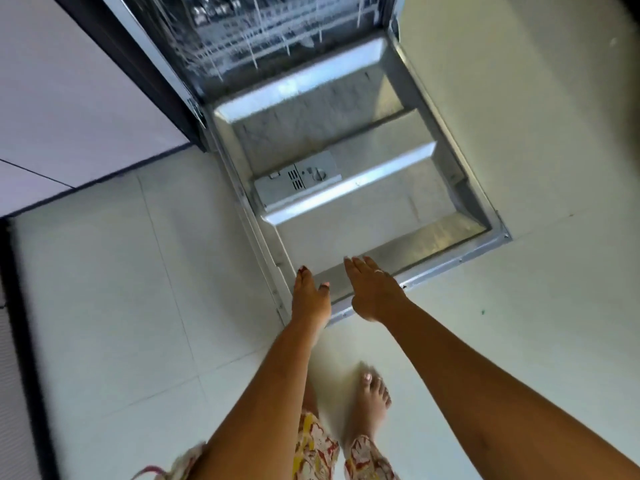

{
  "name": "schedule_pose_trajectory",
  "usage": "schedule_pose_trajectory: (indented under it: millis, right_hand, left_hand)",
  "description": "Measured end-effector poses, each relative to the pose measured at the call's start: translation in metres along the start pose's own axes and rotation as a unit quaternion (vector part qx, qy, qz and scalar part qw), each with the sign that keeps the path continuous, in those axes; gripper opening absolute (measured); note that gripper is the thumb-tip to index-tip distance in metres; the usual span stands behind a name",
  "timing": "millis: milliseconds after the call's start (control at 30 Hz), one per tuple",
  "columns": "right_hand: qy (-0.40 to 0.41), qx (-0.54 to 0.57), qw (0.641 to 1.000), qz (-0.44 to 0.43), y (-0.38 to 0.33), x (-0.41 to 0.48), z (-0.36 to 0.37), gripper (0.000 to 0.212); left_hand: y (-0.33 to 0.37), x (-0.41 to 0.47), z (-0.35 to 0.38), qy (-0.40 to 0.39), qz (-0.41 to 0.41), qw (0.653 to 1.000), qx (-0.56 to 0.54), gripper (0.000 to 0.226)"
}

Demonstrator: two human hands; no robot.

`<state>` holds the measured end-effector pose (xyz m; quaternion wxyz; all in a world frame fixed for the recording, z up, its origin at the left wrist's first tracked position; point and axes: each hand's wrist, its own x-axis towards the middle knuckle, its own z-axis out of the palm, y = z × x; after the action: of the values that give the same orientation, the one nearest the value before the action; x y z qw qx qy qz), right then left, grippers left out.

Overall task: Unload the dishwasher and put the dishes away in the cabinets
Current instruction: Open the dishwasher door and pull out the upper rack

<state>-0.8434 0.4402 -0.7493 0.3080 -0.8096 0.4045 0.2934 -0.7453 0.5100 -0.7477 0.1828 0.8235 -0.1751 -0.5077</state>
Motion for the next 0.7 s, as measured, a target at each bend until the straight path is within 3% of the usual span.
schedule_pose_trajectory:
  millis: [133,233,400,500,700]
  right_hand:
    - [0.011,0.110,0.994,-0.021,-0.042,-0.009,-0.067,0.073]
    - [0.048,0.160,0.985,-0.034,-0.077,-0.012,-0.111,0.072]
    - [0.123,0.196,0.970,-0.080,-0.134,-0.017,-0.196,0.066]
    - [0.166,0.180,0.964,-0.108,-0.157,-0.013,-0.249,0.068]
    - [0.224,0.120,0.961,-0.111,-0.167,0.006,-0.326,0.070]
  left_hand:
    - [0.052,-0.032,-0.068,0.019,-0.030,0.979,-0.200,0.054]
    - [0.088,-0.051,-0.118,0.009,-0.031,0.965,-0.261,0.054]
    - [0.140,-0.062,-0.201,0.061,0.008,0.936,-0.346,0.050]
    - [0.171,-0.066,-0.247,0.077,0.055,0.935,-0.341,0.051]
    - [0.221,-0.053,-0.301,0.161,0.156,0.948,-0.225,0.049]
